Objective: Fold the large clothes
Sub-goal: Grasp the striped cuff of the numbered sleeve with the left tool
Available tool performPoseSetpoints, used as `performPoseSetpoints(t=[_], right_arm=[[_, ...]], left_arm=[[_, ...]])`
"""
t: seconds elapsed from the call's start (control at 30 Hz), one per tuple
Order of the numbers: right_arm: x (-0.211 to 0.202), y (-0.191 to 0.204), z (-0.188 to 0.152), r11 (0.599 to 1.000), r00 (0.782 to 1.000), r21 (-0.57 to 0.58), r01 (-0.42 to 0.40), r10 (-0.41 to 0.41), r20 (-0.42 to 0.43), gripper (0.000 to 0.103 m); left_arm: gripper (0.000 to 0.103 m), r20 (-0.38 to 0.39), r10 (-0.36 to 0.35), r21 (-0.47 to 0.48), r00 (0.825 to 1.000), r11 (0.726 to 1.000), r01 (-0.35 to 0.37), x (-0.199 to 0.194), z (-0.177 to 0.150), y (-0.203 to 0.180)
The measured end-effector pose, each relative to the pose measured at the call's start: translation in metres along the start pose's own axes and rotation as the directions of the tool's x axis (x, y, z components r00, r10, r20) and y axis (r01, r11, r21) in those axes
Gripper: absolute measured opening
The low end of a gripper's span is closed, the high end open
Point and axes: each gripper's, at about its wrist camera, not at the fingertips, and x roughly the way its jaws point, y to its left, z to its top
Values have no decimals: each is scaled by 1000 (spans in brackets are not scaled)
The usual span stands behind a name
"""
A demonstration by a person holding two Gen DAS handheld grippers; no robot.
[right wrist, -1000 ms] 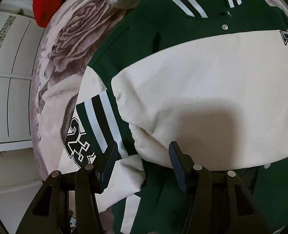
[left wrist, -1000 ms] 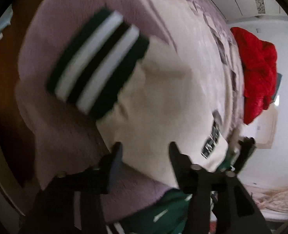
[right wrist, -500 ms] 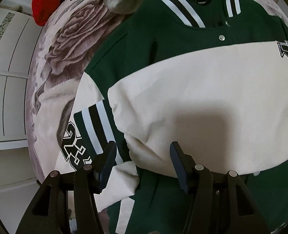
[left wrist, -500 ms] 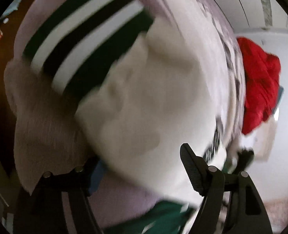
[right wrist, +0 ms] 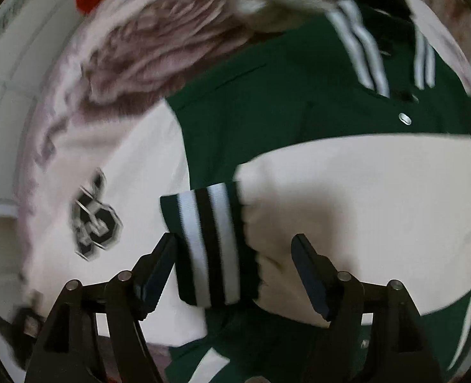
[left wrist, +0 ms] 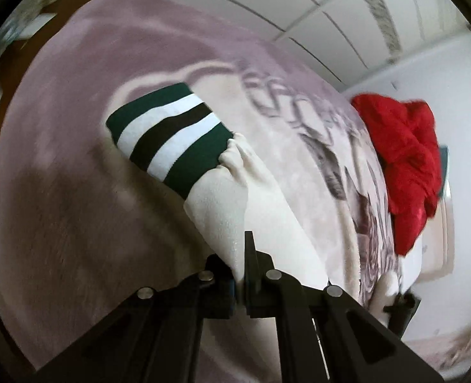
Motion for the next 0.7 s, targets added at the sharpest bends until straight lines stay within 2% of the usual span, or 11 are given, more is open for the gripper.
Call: performPoseSetpoints(t=[0.07,0.13,0.17,0.2,0.27,0.33,0.37,0.47,0.5,0.6,0.7], right_arm=[[23,18,3,993,993,-52,105,-107,-42,72],[37,34,6,969,972,-89,231,-233,-12,49],[41,42,7,960,966,-108,257,-258,3,32],[40,49,9,959,966,-123,256,-256,20,24],[27,72,7,961,978,-186,206,-198,62,20],[25,88,3,950,984,-257,180,-169,63,20],[34,94,0,942,986,-295,160,-163,13,20],[37,80,1,960,995,-275,55,-74,-60,42],[28,66,3,971,997,-237,-28,10,-77,55],[-10,10,-5,981,982,-68,-182,178,-67,59],[-52,-79,-25,968,983,168,-184,186,8,59]], left_arm=[[2,-11,-7,52,1000,999,8,9,6,-9],[2,-25,-4,82,1000,997,6,18,7,-16],[2,-37,-3,90,999,996,7,24,10,-16],[2,-46,-1,93,999,996,5,27,11,-16],[2,-64,3,96,998,995,3,30,9,-12],[2,-90,10,90,996,996,-1,35,8,-5],[3,-104,12,76,995,997,-4,38,9,-2],[17,-164,-7,-18,986,1000,4,53,9,14],[28,-185,-26,-51,982,999,17,59,7,19],[28,-178,-57,-69,982,997,46,63,2,20],[26,-129,-52,-43,990,998,47,57,-1,12]])
